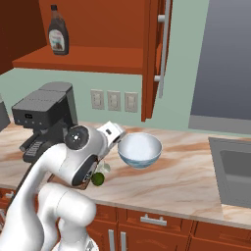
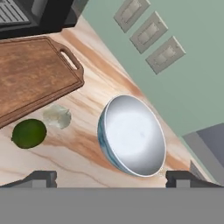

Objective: Open the cabinet. Place the bowl and condiment on the counter. Then place the lime and garlic on the cutting board.

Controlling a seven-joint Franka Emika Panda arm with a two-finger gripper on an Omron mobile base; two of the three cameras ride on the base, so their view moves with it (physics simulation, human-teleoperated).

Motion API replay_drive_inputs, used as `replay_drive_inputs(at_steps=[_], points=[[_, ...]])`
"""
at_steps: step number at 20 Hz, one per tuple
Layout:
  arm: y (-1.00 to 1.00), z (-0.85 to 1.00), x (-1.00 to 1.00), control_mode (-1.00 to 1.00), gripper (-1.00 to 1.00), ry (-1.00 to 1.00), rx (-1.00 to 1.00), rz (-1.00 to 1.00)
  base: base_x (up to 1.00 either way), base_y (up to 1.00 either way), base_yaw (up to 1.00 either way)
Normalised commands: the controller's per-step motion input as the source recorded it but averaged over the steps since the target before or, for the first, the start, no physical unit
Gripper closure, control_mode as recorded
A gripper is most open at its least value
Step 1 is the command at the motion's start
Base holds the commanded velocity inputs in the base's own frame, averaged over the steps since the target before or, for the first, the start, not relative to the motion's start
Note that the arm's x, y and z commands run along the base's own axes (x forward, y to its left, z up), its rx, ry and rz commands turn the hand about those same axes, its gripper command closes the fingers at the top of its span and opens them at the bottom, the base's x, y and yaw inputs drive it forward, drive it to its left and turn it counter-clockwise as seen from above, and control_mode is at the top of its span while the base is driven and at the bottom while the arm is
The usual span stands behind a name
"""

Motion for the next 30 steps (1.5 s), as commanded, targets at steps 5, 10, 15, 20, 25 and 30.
replay_drive_inputs(at_steps=[5,10,15,20,25,30], points=[[0.25,0.55,-0.24,-1.00,-1.00,-0.05,-0.01,0.00,0.00,0.00,0.00],[0.25,0.57,-0.23,-1.00,-1.00,-0.04,-0.02,0.00,0.00,0.00,0.00],[0.27,0.56,-0.18,-1.00,-1.00,-0.08,0.00,0.00,0.00,0.00,0.00],[0.30,0.51,-0.14,-1.00,-1.00,-0.11,0.00,0.00,0.00,0.00,0.00],[0.26,0.50,-0.14,-1.00,-1.00,-0.12,0.00,-0.02,0.00,0.00,0.00],[0.26,0.53,-0.11,-1.00,-1.00,-0.13,0.00,-0.03,0.00,0.00,0.00]])
